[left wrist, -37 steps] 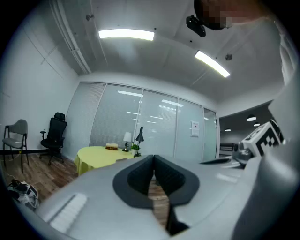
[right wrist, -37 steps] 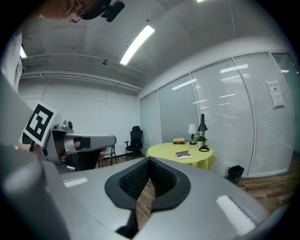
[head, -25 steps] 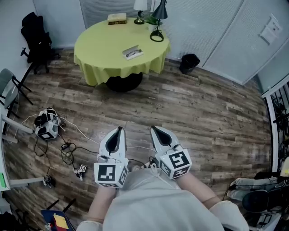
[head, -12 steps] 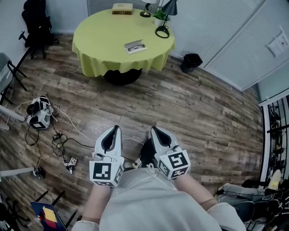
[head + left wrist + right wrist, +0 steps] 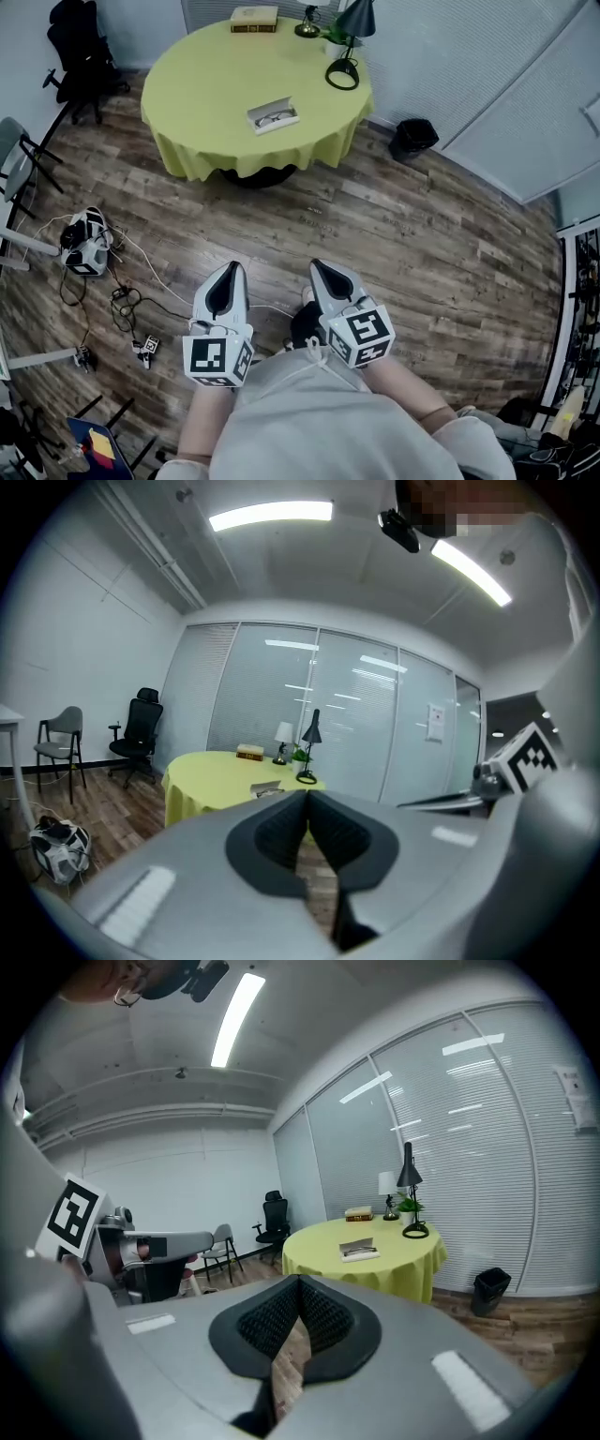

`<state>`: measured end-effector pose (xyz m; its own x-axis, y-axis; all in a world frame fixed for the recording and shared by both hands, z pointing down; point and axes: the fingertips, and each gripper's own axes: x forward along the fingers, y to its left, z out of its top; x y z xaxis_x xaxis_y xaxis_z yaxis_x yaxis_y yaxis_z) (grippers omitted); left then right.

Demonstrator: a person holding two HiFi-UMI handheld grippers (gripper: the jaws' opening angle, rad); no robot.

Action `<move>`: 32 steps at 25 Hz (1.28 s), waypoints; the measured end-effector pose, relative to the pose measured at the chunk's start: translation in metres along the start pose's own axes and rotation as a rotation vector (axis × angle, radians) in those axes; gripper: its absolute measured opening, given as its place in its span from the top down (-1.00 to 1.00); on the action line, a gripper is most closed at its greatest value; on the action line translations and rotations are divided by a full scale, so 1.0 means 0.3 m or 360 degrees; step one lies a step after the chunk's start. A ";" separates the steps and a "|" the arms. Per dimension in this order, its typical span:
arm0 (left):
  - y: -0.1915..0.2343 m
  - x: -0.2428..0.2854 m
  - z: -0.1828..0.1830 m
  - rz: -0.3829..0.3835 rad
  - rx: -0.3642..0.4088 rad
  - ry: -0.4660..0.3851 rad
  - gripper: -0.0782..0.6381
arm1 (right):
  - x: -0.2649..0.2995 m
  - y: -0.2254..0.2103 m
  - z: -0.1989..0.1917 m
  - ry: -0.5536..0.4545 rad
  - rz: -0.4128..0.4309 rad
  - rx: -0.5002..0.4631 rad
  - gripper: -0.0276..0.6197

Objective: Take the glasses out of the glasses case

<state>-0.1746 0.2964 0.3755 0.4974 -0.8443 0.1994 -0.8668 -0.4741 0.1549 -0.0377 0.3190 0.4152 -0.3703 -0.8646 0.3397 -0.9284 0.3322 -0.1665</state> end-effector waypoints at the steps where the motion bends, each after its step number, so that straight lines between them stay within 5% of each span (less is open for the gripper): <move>1: -0.023 0.060 0.010 0.0018 -0.0006 0.0006 0.76 | 0.018 -0.062 0.021 0.0004 0.0013 0.0003 0.91; 8: -0.224 0.445 0.092 0.0092 -0.0031 0.0003 0.76 | 0.103 -0.494 0.206 -0.0004 0.0092 -0.0039 0.92; 14: -0.292 0.627 0.086 0.0130 -0.0061 0.0031 0.76 | 0.186 -0.691 0.286 -0.0010 0.0140 -0.0068 0.91; 32: -0.026 1.130 0.105 0.0203 -0.0144 0.0073 0.76 | 0.669 -0.926 0.371 0.0091 0.0175 -0.0069 0.91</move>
<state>-0.0005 0.0059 0.4113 0.3865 -0.8829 0.2667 -0.9172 -0.3375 0.2118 0.1492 0.0112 0.4268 -0.4699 -0.7995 0.3740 -0.8821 0.4408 -0.1660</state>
